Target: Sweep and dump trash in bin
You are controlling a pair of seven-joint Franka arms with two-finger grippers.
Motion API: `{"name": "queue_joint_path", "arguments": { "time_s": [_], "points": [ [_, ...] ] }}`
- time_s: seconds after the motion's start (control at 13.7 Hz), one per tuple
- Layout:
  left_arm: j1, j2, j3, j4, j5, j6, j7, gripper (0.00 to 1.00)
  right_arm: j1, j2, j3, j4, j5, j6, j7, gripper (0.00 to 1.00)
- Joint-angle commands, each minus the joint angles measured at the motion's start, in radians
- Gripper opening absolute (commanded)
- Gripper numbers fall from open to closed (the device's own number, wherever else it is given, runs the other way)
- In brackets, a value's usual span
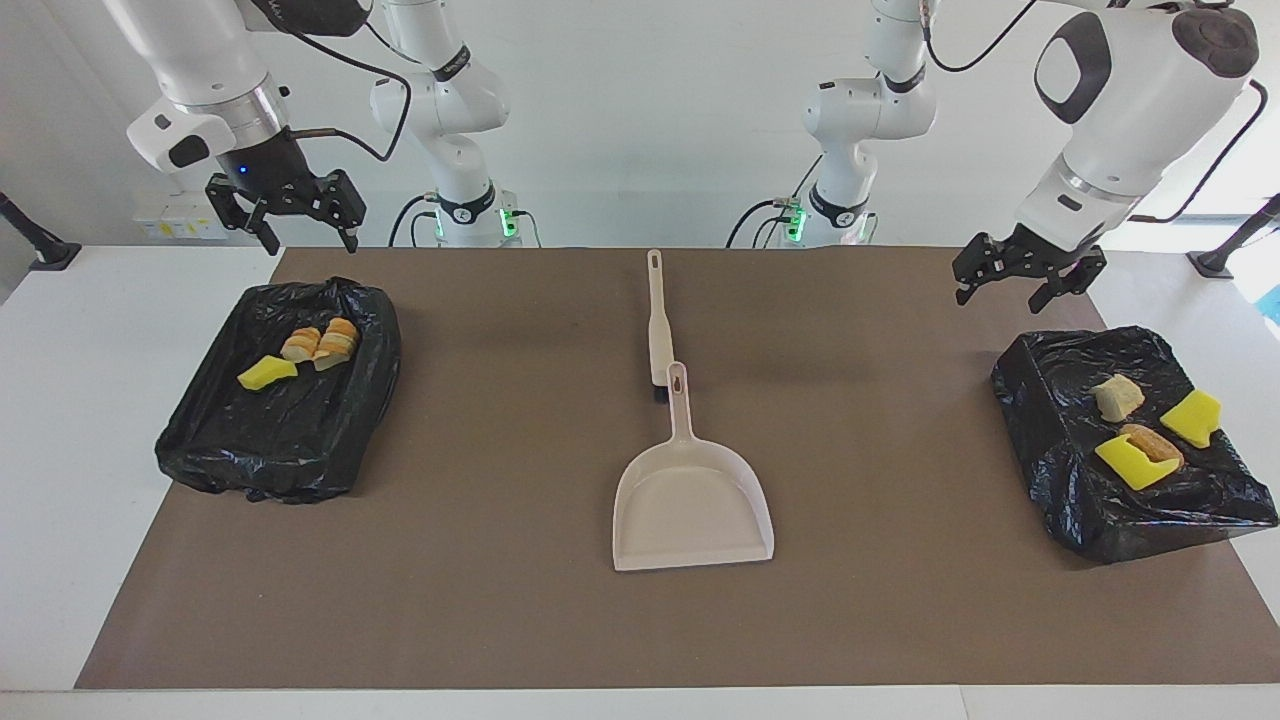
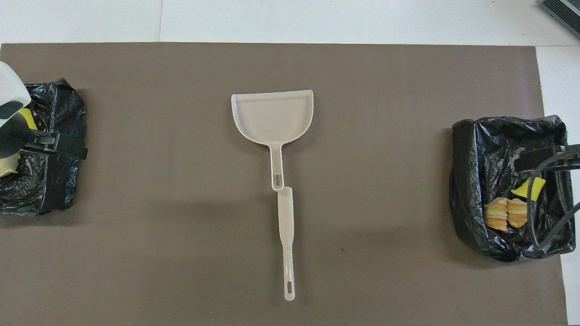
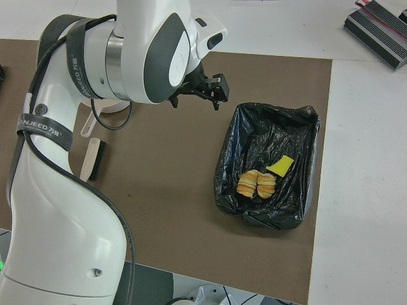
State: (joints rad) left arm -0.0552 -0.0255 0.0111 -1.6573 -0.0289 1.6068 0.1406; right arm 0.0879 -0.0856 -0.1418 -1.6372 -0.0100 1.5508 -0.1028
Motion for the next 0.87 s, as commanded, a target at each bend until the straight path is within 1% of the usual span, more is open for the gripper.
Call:
{"name": "queue_joint_path", "arguments": {
  "time_s": [0.0, 0.15, 0.22, 0.36, 0.51, 0.8],
  "points": [
    [0.021, -0.047, 0.000, -0.026, 0.012, -0.033, 0.024, 1.00, -0.010, -0.014, -0.004, -0.006, 0.021, -0.009, -0.035, 1.00],
    [0.023, -0.039, 0.000, -0.007, 0.032, -0.044, 0.066, 1.00, -0.008, -0.014, 0.001, -0.006, 0.012, -0.011, -0.029, 1.00],
    [0.023, -0.030, 0.000, 0.020, 0.032, -0.065, 0.068, 1.00, -0.007, -0.014, 0.002, -0.006, 0.016, -0.009, -0.031, 1.00],
    [0.020, -0.011, 0.000, 0.047, 0.030, -0.068, 0.068, 1.00, -0.002, -0.014, 0.004, -0.007, 0.018, -0.009, -0.029, 1.00],
    [0.020, -0.011, 0.000, 0.048, 0.027, -0.082, 0.068, 1.00, -0.002, -0.014, 0.004, -0.007, 0.018, -0.009, -0.029, 1.00],
    [0.023, -0.004, 0.000, 0.097, 0.020, -0.131, 0.057, 1.00, -0.002, -0.014, 0.004, -0.007, 0.018, -0.009, -0.029, 1.00]
  ]
}}
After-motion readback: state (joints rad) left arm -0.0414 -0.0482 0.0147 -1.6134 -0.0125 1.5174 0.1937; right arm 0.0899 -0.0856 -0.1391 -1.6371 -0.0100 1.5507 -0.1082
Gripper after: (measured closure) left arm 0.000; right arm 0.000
